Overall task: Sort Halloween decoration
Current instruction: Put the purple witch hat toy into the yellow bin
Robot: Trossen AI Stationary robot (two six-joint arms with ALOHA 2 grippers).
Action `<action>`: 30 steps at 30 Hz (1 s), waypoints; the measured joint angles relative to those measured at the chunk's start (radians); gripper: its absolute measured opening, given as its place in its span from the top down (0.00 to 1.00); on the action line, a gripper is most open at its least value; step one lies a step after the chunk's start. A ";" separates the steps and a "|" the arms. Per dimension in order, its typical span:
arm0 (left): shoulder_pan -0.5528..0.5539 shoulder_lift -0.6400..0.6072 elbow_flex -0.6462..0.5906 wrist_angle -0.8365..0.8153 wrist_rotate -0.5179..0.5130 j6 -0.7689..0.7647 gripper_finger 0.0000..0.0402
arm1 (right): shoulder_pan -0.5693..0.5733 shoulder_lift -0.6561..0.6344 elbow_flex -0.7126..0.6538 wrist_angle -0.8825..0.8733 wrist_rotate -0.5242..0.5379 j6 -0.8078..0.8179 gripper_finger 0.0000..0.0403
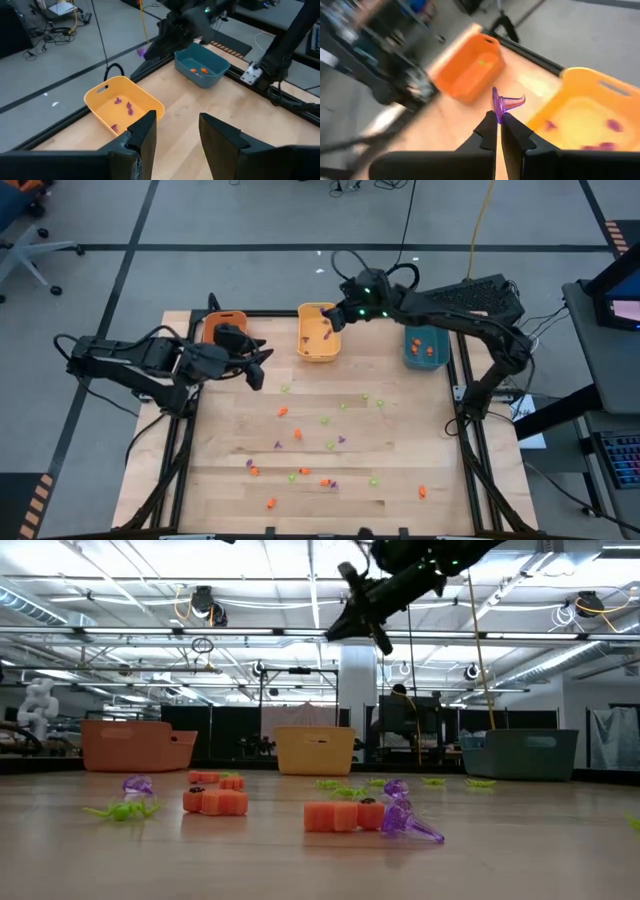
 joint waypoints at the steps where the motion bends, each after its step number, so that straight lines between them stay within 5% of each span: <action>1: 0.005 0.001 0.000 0.000 0.000 0.002 0.63 | -0.005 0.027 0.035 -0.049 0.000 -0.044 1.00; 7: 0.036 0.015 0.000 0.000 -0.001 0.025 0.63 | -0.025 0.220 0.249 -0.346 0.001 -0.197 1.00; 17: 0.043 0.035 0.000 -0.007 0.006 0.019 0.63 | -0.029 0.490 0.535 -0.545 0.105 -0.308 1.00; 30: 0.043 0.057 0.000 -0.010 0.043 0.017 0.63 | -0.031 0.619 0.572 -0.649 0.192 -0.271 1.00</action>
